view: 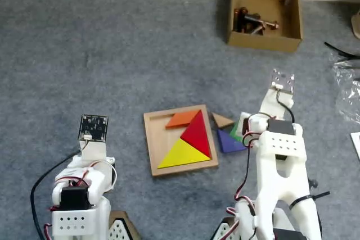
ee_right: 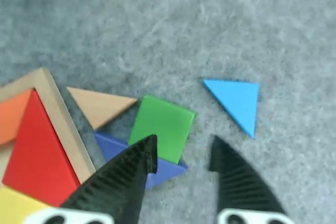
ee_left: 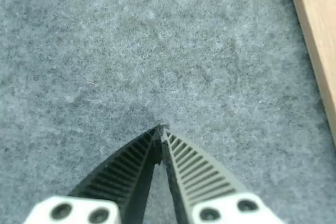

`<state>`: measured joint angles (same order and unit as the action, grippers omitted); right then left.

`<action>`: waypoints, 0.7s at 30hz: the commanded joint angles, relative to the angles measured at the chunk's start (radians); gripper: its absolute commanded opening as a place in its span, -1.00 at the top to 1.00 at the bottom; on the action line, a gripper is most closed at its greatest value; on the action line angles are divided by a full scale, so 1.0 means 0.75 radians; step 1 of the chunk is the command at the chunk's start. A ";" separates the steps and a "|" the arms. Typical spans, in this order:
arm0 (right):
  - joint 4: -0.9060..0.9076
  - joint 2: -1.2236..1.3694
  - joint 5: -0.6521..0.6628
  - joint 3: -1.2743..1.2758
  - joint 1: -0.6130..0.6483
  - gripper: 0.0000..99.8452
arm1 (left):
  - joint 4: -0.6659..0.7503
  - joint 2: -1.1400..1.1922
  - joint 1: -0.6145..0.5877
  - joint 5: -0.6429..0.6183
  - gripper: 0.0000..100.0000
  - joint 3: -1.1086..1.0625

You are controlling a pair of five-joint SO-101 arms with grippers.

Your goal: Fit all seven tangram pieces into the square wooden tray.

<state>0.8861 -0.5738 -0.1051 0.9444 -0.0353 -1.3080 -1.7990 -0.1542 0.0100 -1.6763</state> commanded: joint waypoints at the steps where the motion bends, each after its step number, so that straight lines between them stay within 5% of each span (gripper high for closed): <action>1: -0.044 -0.038 -0.010 0.009 0.001 0.53 | -0.006 0.003 -0.013 -0.006 0.99 -0.028; 10: -0.140 -0.038 -0.016 0.109 0.234 0.53 | -0.006 0.003 -0.013 -0.006 0.99 -0.028; 21: -0.281 -0.036 -0.078 0.185 0.255 0.53 | -0.006 0.003 -0.013 -0.006 0.99 -0.028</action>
<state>0.7066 -0.5754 -0.1189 1.0794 0.1396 -1.3080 -1.7990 -0.1542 0.0100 -1.6763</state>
